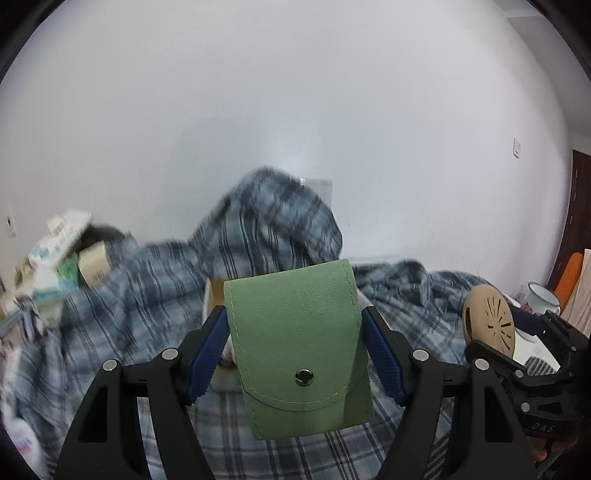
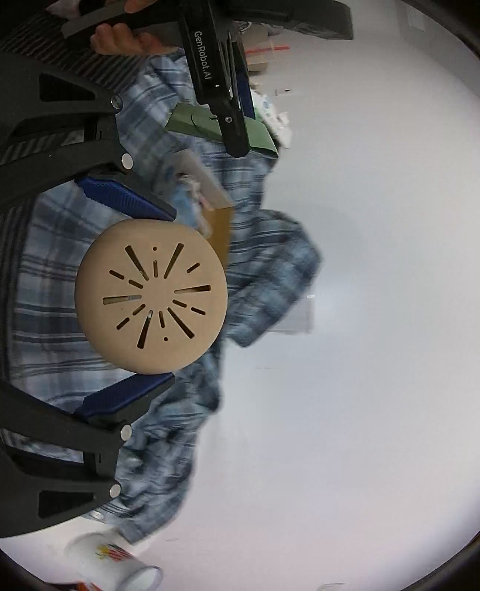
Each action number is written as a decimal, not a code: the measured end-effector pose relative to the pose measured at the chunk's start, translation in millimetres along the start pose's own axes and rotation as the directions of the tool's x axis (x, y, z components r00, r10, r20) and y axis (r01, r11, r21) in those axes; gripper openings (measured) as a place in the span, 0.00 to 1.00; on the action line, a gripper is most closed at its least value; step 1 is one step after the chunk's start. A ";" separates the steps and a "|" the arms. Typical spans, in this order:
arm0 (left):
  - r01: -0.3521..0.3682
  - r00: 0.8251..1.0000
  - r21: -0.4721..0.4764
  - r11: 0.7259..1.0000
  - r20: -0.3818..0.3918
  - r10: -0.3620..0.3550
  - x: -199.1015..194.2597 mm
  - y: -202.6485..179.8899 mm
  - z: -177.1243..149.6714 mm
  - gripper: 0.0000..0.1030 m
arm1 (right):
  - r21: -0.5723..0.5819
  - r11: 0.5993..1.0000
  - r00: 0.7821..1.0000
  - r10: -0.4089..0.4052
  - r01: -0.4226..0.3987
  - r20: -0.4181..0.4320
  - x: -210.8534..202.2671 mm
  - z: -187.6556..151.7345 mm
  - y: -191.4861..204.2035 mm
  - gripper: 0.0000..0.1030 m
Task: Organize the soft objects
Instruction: 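Grasp the tan round coaster with the right gripper while the left holds the pouch, then carry pouch and coaster over the box and release them inside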
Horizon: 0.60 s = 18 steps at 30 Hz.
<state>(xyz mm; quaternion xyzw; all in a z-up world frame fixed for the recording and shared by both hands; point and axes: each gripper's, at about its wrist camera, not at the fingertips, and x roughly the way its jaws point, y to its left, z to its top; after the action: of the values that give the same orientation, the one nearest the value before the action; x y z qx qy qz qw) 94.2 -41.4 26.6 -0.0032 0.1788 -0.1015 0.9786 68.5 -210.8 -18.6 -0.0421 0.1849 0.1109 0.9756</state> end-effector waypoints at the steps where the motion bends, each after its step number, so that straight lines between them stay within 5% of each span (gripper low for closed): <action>1: 0.008 1.000 0.004 1.000 0.018 -0.008 -4.6 0.0 7.1 0.72 | -0.012 1.000 1.000 0.001 -0.001 0.018 -1.6 7.6 2.6 0.77; 10: -0.030 0.986 0.019 0.999 0.164 0.027 -15.7 6.7 85.2 0.72 | -0.005 1.000 0.982 0.022 -0.021 0.186 4.8 97.4 6.6 0.77; 18: -0.037 0.979 0.004 0.999 0.202 0.035 8.0 16.9 133.0 0.72 | 0.029 0.996 0.966 -0.092 0.087 0.243 44.4 157.9 1.3 0.77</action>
<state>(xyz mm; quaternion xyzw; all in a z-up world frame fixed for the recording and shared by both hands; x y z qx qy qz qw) 151.5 -30.4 147.6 -0.0062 0.0783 -0.0835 0.9934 164.0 -181.2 111.5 -0.0276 0.0626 0.0694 0.9952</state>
